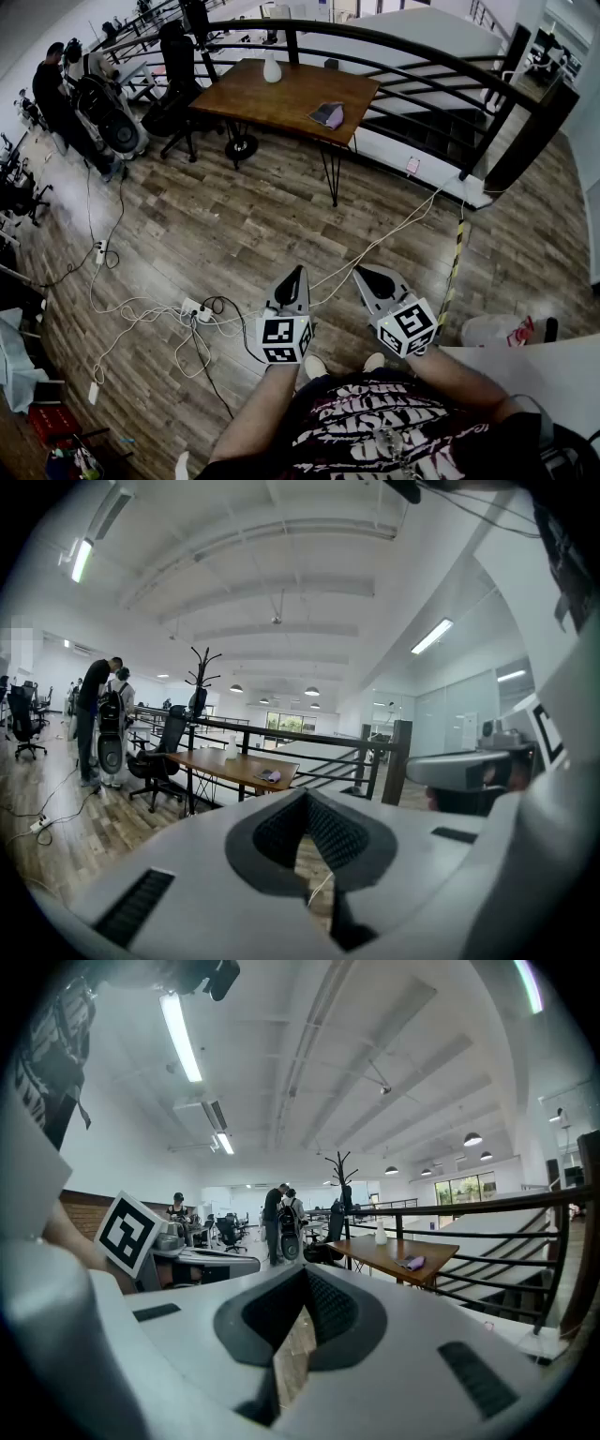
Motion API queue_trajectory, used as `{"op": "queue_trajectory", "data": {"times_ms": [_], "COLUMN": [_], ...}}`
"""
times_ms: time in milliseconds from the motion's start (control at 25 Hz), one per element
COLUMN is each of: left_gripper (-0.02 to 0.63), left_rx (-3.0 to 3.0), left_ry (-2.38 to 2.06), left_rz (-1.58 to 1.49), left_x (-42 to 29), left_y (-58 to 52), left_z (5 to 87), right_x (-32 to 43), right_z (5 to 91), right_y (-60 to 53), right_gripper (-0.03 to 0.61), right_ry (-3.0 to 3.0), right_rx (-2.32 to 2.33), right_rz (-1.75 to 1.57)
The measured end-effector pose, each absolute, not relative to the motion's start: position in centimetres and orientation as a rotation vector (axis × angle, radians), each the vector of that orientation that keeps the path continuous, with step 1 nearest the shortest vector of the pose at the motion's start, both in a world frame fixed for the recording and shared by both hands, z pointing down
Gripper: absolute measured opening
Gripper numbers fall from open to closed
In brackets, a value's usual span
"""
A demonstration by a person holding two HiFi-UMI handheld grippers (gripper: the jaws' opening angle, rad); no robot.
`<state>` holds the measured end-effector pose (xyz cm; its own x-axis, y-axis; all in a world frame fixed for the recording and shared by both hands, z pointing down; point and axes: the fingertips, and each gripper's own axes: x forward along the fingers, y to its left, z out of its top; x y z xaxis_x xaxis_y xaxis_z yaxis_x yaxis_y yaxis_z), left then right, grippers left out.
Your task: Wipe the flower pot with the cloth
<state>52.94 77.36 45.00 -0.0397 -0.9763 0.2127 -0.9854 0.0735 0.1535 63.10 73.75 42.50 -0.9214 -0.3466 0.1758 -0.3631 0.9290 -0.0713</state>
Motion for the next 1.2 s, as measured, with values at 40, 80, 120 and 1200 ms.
{"op": "queue_trajectory", "data": {"times_ms": [40, 80, 120, 1200], "left_gripper": [-0.002, -0.002, -0.002, -0.002], "left_rx": [1.979, 1.983, 1.986, 1.897], "left_ry": [-2.094, -2.094, -2.094, -2.042], "left_rz": [0.053, 0.055, 0.058, 0.022], "left_x": [52.3, 51.7, 51.1, 41.0], "left_y": [77.2, 77.0, 76.8, 67.6], "left_z": [44.9, 44.9, 44.9, 50.6], "right_x": [62.4, 61.8, 61.2, 52.5], "right_z": [42.5, 42.5, 42.6, 47.1], "right_y": [73.6, 73.5, 73.3, 63.0], "right_gripper": [-0.002, -0.002, -0.002, -0.002], "right_ry": [-2.929, -2.931, -2.932, -2.839], "right_rx": [0.541, 0.541, 0.541, 0.598], "right_rz": [0.153, 0.154, 0.156, 0.206]}}
